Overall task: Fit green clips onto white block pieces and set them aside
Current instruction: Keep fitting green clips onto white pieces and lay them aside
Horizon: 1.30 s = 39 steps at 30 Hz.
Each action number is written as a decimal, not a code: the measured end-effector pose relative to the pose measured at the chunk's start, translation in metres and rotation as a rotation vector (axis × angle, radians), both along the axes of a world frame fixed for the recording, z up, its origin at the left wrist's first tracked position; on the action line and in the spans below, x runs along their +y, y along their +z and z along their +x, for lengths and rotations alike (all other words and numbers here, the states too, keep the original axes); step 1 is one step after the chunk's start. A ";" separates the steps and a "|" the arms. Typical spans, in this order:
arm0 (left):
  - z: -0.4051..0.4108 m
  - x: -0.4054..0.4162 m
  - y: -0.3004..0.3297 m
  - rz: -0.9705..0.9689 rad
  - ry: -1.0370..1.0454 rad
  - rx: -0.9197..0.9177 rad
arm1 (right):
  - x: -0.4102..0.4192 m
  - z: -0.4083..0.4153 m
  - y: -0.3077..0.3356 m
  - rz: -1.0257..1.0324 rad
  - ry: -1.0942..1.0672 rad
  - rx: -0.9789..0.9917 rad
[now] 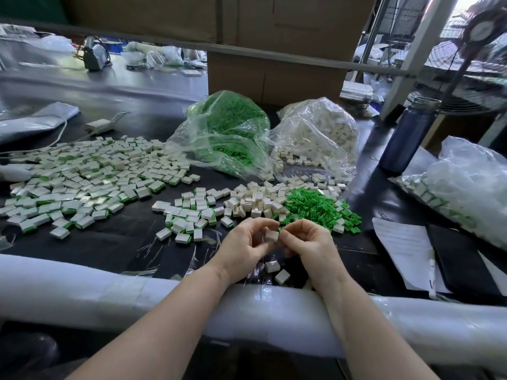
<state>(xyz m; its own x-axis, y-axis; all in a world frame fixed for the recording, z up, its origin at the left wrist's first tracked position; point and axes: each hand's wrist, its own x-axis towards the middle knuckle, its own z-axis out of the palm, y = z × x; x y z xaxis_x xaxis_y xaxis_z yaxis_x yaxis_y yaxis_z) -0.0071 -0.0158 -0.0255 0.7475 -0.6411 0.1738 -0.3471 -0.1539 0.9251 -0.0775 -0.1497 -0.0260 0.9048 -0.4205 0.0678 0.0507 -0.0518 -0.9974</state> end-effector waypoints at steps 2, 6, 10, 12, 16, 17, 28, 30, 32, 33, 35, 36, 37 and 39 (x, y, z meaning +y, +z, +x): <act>0.001 -0.001 -0.002 0.025 0.025 -0.086 | 0.000 -0.001 0.000 -0.004 -0.002 0.010; 0.004 -0.002 -0.003 0.019 0.036 -0.009 | 0.000 -0.001 0.001 -0.011 -0.009 0.009; 0.005 0.000 -0.003 0.053 0.031 0.019 | 0.003 -0.001 0.000 -0.087 -0.020 0.030; 0.005 0.000 -0.003 0.071 0.024 0.032 | 0.004 0.000 0.001 -0.113 -0.024 0.050; 0.004 0.000 -0.002 0.108 0.013 0.022 | 0.006 0.000 0.002 -0.120 -0.012 0.082; 0.004 0.000 -0.002 0.121 0.013 0.014 | 0.006 0.001 0.002 -0.123 -0.007 0.091; 0.001 0.000 0.000 0.146 -0.005 -0.064 | 0.005 0.001 0.000 -0.201 -0.008 0.035; 0.002 0.000 -0.002 0.110 -0.019 -0.056 | 0.004 0.001 0.000 -0.159 -0.020 0.010; 0.003 0.001 -0.003 0.098 -0.032 -0.051 | 0.004 0.000 0.000 -0.120 -0.035 0.000; 0.003 0.001 -0.004 0.101 -0.028 -0.061 | 0.004 0.001 0.000 -0.112 -0.041 0.001; 0.003 0.000 -0.005 0.100 0.009 -0.093 | 0.004 0.001 0.000 -0.102 -0.044 0.007; 0.003 0.000 -0.005 0.091 0.030 -0.105 | 0.004 0.000 0.000 -0.095 -0.040 0.008; 0.004 0.000 -0.005 0.080 0.047 -0.107 | 0.004 0.000 0.000 -0.090 -0.034 0.007; 0.004 -0.001 -0.005 0.061 0.056 -0.081 | 0.003 -0.001 0.000 -0.093 -0.020 0.002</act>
